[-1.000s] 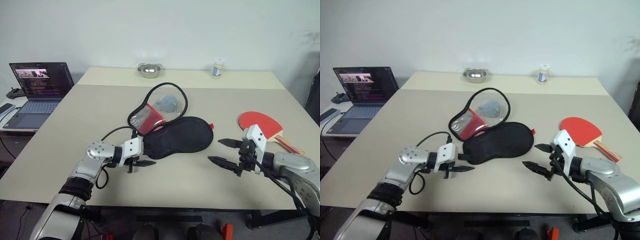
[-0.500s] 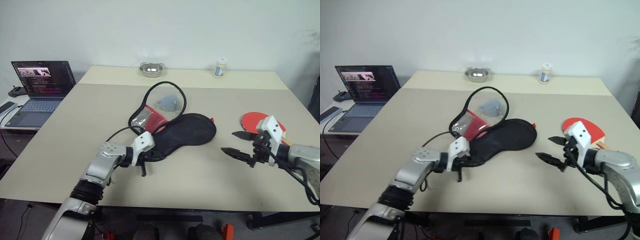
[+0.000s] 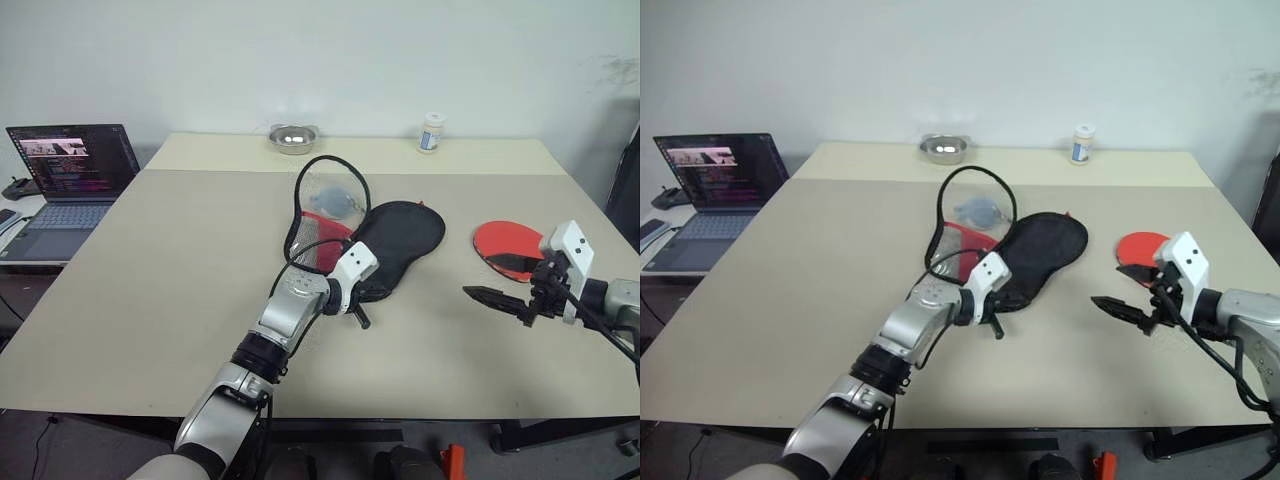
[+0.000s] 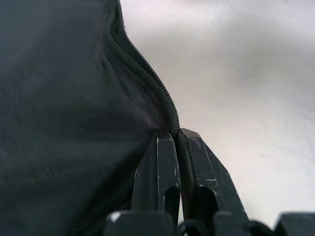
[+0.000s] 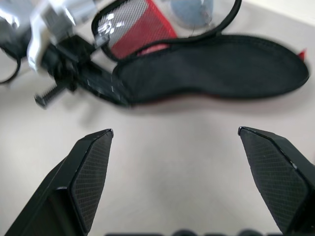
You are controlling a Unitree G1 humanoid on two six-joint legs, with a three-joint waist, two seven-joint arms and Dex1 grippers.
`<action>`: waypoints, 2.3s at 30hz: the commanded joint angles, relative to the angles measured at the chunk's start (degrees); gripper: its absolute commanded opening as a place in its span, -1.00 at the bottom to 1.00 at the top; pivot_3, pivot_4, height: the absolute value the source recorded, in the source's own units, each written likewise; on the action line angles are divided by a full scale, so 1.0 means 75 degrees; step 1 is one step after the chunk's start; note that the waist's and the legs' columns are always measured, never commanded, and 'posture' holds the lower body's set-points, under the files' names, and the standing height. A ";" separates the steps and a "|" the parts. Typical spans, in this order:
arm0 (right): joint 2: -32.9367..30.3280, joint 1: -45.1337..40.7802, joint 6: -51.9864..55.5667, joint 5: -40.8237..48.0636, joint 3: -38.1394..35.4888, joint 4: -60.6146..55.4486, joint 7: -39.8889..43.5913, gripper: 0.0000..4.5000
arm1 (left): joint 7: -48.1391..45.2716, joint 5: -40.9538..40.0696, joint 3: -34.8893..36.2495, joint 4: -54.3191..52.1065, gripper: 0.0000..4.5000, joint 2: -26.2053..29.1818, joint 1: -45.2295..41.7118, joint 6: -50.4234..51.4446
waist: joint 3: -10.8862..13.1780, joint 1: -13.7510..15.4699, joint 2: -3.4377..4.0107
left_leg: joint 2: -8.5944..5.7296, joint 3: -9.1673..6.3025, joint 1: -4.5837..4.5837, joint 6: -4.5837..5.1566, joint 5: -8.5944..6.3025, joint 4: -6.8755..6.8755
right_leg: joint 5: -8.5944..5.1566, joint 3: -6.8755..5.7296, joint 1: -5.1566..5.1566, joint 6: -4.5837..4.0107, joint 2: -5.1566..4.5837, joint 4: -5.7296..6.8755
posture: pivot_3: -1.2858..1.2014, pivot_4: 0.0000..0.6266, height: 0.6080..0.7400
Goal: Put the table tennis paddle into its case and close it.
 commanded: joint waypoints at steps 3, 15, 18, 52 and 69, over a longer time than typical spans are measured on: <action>0.0143 0.0002 -0.0202 -0.0188 0.0094 -0.0238 -0.0198 1.00 | -0.0235 -0.0232 0.0241 -0.1285 -0.07 0.0602 0.0379 -0.0019 | 0.0000 -0.0016 0.0001 | 0.0004 0.0002 0.0002 0.0000 0.0000 0.0001 | 0.0000 0.0004 -0.0001 0.0000 0.0001 0.0003 | 0.03 -0.52 1.00; 0.2140 -0.1411 0.1632 -0.0557 0.1499 0.0340 -0.2605 1.00 | -0.2444 -0.2435 0.2789 -0.2810 0.37 0.3897 0.1912 0.0048 | 0.0002 -0.0118 0.0002 | 0.0036 0.0007 0.0007 -0.0004 0.0002 -0.0001 | 0.0000 0.0009 -0.0017 -0.0017 -0.0001 0.0029 | 0.03 -0.52 1.00; 0.2657 -0.1924 0.1516 -0.1117 0.1994 0.1135 -0.3021 1.00 | -0.2561 -0.2438 0.2913 -0.2879 0.37 0.4275 0.2073 -0.0108 | 0.0002 -0.0055 0.0002 | 0.0013 0.0011 0.0000 -0.0004 0.0002 0.0001 | 0.0000 0.0015 -0.0017 -0.0016 -0.0019 0.0022 | 0.03 -0.52 1.00; 0.4948 -0.3214 0.2062 -0.2110 0.2259 0.2996 -0.3478 -0.99 | -0.2173 -0.2347 0.2714 -0.3214 0.39 0.4492 0.2131 -0.0341 | 0.0001 -0.0296 -0.0001 | 0.0122 0.0038 -0.0004 -0.0004 0.0001 -0.0008 | 0.0015 0.0052 -0.0062 -0.0060 0.0092 0.0044 | 0.03 -0.52 1.00; 0.2040 -0.3744 0.2611 -0.2056 0.2621 0.3651 -0.1081 -0.99 | -0.2328 -0.2331 0.2254 -0.3565 0.39 0.4440 0.2141 -0.0326 | 0.0002 -0.0144 0.0000 | 0.0128 0.0042 -0.0006 -0.0004 0.0000 -0.0011 | 0.0009 0.0055 -0.0070 -0.0088 0.0122 0.0037 | 0.03 -0.52 1.00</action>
